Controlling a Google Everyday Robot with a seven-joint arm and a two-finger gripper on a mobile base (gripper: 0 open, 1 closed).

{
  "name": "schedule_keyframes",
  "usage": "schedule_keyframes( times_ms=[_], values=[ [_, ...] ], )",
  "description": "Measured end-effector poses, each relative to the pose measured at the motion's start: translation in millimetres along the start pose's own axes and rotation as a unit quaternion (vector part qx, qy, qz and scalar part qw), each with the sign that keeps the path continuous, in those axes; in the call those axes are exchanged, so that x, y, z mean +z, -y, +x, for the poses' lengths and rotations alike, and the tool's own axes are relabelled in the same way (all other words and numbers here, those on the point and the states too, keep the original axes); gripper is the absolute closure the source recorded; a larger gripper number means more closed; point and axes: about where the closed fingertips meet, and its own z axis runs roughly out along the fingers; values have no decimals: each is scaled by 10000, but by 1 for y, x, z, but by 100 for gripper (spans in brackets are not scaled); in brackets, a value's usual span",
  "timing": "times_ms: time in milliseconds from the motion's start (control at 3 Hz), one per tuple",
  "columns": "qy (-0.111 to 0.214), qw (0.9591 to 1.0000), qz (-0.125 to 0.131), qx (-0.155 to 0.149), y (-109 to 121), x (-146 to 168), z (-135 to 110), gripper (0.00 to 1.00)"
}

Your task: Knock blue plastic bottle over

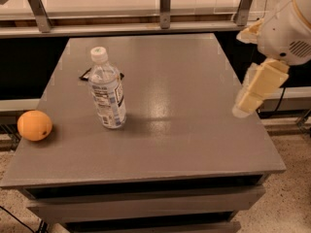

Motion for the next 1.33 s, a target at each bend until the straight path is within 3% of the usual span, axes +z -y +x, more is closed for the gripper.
schedule_keyframes(
  times_ms=[333,667,1000,1333],
  values=[
    [1264,9909,-182,-430,6,34,-75,0],
    [1786,9790,-477,-855,-8,58,-128,0],
    [2513,9568,-923,-1136,-28,69,-166,0],
    [3123,9351,-1102,-1263,-45,71,-196,0]
  ],
)
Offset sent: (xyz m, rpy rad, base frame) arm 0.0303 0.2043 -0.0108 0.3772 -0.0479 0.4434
